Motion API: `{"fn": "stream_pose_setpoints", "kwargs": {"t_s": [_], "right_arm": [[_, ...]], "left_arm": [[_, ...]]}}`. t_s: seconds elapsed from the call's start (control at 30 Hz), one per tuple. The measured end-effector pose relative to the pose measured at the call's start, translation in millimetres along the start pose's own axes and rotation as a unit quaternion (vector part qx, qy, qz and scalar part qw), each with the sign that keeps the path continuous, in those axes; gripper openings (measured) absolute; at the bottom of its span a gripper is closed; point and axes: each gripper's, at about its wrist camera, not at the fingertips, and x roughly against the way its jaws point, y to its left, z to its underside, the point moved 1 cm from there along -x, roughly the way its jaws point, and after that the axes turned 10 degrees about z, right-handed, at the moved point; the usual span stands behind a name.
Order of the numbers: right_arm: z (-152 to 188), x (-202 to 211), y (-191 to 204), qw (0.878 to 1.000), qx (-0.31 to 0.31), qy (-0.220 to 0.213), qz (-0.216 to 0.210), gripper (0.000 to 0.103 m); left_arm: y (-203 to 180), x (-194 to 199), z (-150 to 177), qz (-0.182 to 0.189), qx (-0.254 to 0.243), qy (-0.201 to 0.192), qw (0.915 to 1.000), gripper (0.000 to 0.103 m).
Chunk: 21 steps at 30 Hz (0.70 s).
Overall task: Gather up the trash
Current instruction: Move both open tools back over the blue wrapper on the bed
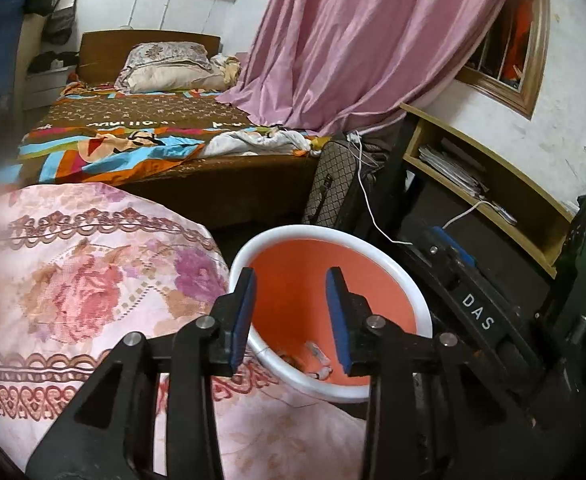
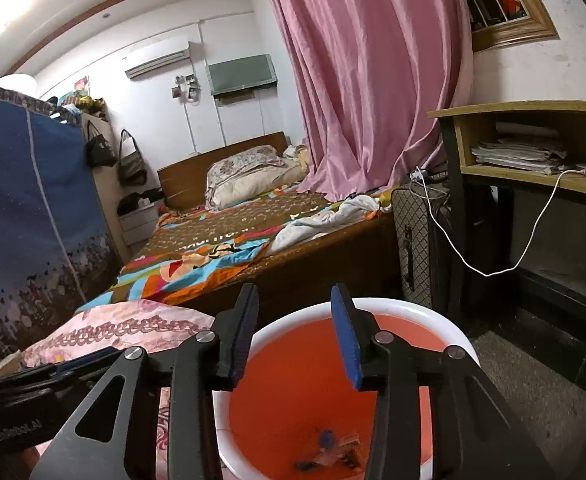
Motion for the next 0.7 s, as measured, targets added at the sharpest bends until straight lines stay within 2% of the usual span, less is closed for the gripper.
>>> {"fn": "stream_pose_setpoints", "kwargs": {"t_s": [0.13, 0.37, 0.43, 0.5, 0.63, 0.7], "right_arm": [[-3.2, 1.7, 6.0, 1.0, -0.001, -0.009, -0.007, 0.042], [-9.5, 11.9, 30.8, 0.999, 0.003, -0.043, -0.031, 0.051], [-10.4, 14.3, 39.4, 0.998, 0.005, -0.051, -0.037, 0.058], [-11.5, 16.5, 47.2, 0.997, 0.003, -0.062, -0.047, 0.073], [-12.5, 24.8, 65.3, 0.994, 0.002, -0.089, -0.07, 0.082], [-12.5, 29.7, 73.5, 0.992, 0.004, -0.104, -0.073, 0.093]], "left_arm": [[10.6, 15.9, -2.3, -0.024, 0.008, -0.026, 0.9993, 0.025], [29.9, 58.0, -6.4, -0.079, 0.003, -0.088, 0.993, 0.043], [36.7, 70.8, -6.3, -0.092, 0.003, -0.104, 0.9903, 0.049], [44.2, 82.7, -6.7, -0.103, 0.006, -0.119, 0.9875, 0.057], [59.5, 107.0, -4.6, -0.139, 0.01, -0.157, 0.9777, 0.071], [66.4, 118.2, -3.7, -0.166, 0.012, -0.178, 0.9698, 0.087]]}}
